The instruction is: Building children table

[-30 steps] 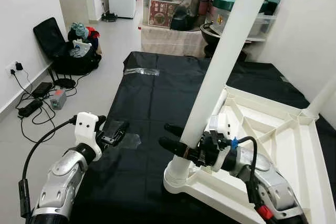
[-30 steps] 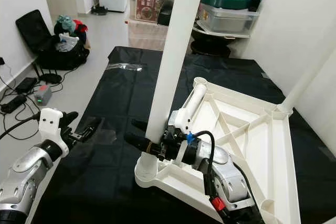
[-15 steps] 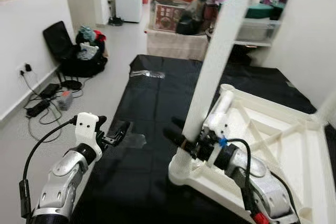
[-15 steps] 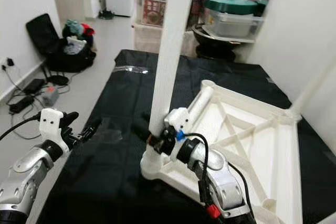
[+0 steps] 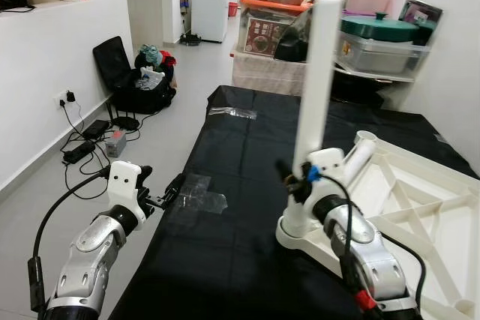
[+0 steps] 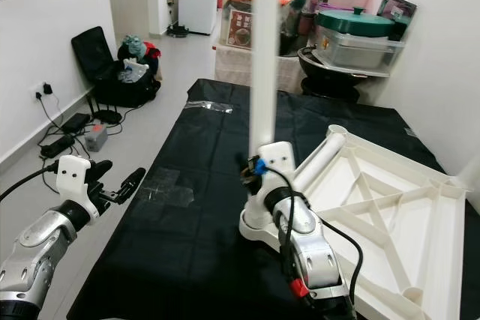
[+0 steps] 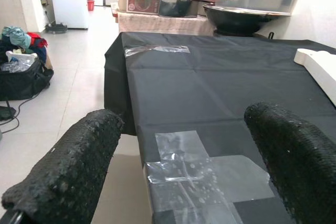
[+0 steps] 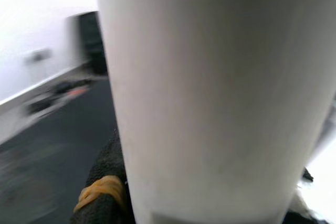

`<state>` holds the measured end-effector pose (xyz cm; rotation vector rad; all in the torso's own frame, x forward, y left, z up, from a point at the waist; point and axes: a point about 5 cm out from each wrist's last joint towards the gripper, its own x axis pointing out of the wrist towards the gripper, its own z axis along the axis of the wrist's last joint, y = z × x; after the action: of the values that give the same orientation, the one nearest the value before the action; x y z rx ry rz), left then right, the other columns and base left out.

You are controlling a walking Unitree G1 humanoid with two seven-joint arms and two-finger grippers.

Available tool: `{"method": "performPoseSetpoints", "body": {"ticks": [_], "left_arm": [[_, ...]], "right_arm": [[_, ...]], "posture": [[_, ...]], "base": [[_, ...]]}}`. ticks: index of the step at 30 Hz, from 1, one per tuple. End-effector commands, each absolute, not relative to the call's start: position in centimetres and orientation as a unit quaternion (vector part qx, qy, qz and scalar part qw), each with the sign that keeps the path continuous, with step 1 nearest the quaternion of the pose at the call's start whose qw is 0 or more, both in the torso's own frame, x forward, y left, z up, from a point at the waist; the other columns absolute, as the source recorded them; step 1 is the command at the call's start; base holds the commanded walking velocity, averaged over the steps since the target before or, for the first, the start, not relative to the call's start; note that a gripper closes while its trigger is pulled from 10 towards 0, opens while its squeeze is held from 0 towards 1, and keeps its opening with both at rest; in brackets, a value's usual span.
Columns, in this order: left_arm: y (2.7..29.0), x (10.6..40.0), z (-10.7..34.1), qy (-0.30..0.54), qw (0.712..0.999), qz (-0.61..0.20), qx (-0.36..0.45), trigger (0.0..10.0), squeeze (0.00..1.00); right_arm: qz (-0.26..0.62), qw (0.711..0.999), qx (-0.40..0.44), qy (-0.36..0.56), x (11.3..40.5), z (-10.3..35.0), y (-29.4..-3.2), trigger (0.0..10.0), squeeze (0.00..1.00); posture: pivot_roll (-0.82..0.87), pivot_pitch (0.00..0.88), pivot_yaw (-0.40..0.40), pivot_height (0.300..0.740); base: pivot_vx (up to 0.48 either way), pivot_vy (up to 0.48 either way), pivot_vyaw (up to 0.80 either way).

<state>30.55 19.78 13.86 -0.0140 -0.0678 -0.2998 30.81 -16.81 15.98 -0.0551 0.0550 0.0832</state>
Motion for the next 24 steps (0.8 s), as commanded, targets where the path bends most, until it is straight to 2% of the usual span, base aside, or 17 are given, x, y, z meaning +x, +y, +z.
{"method": "performPoseSetpoints", "body": {"ticks": [1, 2, 5, 9, 11, 15, 16, 17, 18, 19, 21, 24], "left_arm": [[19.4, 30.6, 13.6, -0.032, 0.988, -0.151, -0.017, 10.0, 0.0], [19.4, 30.6, 13.6, -0.032, 0.988, -0.151, -0.017, 10.0, 0.0], [19.4, 30.6, 13.6, -0.032, 0.988, -0.15, -0.018, 10.0, 0.0], [19.4, 30.6, 13.6, -0.032, 0.988, -0.15, -0.018, 10.0, 0.0], [19.4, 30.6, 13.5, -0.032, 0.988, -0.151, -0.018, 10.0, 0.0], [19.4, 30.7, 13.5, -0.032, 0.988, -0.151, -0.018, 10.0, 0.0], [19.3, 30.7, 13.5, -0.031, 0.988, -0.152, -0.019, 10.0, 0.0], [19.2, 30.8, 13.5, -0.031, 0.987, -0.154, -0.019, 10.0, 0.0], [19.2, 30.8, 13.5, -0.031, 0.987, -0.155, -0.019, 10.0, 0.0], [19.2, 30.8, 13.5, -0.031, 0.987, -0.155, -0.019, 10.0, 0.0], [19.2, 30.8, 13.5, -0.032, 0.987, -0.156, -0.018, 10.0, 0.0], [19.2, 30.8, 13.6, -0.032, 0.987, -0.156, -0.017, 10.0, 0.0]], "right_arm": [[-0.037, 0.986, -0.005, 0.161, 29.7, 10.8, -19.1, 10.0, 0.0], [-0.037, 0.986, -0.005, 0.161, 29.7, 10.8, -19.1, 10.0, 0.0], [-0.121, 0.977, 0.001, 0.175, 29.3, 10.2, -20.2, 10.0, 0.0], [-0.152, 0.973, -0.001, 0.174, 29.1, 10.2, -20.7, 10.0, 0.0], [-0.124, 0.982, 0.037, 0.134, 29.6, 11.3, -19.8, 10.0, 0.0], [-0.109, 0.986, 0.052, 0.116, 29.8, 11.9, -19.3, 10.0, 0.0], [-0.014, 0.994, 0.092, 0.058, 30.4, 13.9, -17.3, 10.0, 0.0], [0.097, 0.988, 0.119, 0.005, 30.3, 16.1, -15.2, 10.0, 0.0], [0.172, 0.976, 0.132, -0.028, 30.0, 17.5, -13.8, 10.0, 0.0], [0.172, 0.976, 0.132, -0.028, 30.0, 17.5, -13.8, 10.0, 0.0], [0.297, 0.946, 0.12, -0.055, 28.8, 18.9, -12.0, 10.0, 0.0], [0.341, 0.933, 0.106, -0.052, 28.3, 18.9, -11.7, 10.0, 0.0]], "posture": [[0.09, 0.0, -0.104, 0.74], [0.09, 0.0, -0.104, 0.74], [0.09, 0.0, -0.106, 0.74], [0.09, 0.0, -0.106, 0.74], [0.09, 0.0, -0.103, 0.74], [0.09, 0.0, -0.103, 0.74], [0.09, 0.0, -0.099, 0.74], [0.09, 0.0, -0.096, 0.74], [0.09, 0.0, -0.097, 0.74], [0.09, 0.0, -0.097, 0.74], [0.09, 0.0, -0.1, 0.74], [0.1, 0.0, -0.105, 0.74]], "base": [[0.0, 0.0, 0.0], [0.0, 0.0, 0.0], [0.0, 0.0, 0.0], [0.0, 0.0, 0.0], [0.0, 0.0, 0.0], [0.0, 0.0, 0.0], [0.0, 0.0, 0.0], [0.0, 0.0, 0.0], [0.0, 0.0, 0.0], [0.0, 0.0, 0.0], [0.0, 0.0, 0.0], [0.0, 0.0, 0.0]]}}
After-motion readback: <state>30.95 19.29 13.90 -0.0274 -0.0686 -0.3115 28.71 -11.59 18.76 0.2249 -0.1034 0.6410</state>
